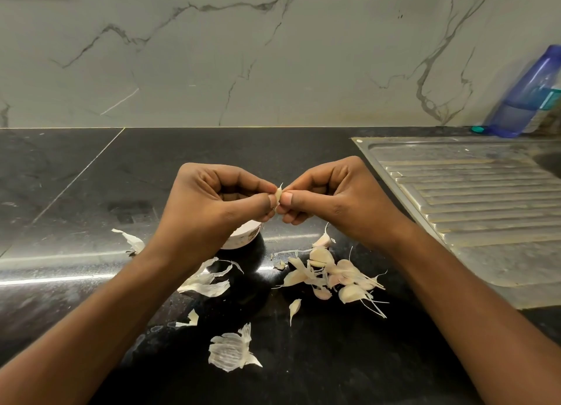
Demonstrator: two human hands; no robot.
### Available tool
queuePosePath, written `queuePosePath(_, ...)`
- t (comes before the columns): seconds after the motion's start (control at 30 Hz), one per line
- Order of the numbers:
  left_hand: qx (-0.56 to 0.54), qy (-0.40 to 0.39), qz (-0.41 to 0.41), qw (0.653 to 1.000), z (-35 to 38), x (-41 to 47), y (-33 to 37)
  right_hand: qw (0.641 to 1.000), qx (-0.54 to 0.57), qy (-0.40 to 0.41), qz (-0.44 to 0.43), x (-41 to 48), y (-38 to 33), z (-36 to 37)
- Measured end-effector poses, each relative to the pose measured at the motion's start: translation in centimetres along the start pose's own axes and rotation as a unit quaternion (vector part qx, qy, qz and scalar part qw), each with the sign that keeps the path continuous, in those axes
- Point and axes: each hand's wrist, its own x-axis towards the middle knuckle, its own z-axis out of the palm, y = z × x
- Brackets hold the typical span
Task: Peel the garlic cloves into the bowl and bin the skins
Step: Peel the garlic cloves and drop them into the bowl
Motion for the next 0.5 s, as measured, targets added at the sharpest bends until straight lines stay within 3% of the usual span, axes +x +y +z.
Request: queuePosePath(0.5, 0.029, 0.018, 0.019, 0.999, 0.23, -0.03, -0.15, 1.0, 0.007, 0.017, 0.001, -0.05, -0.25, -0.01)
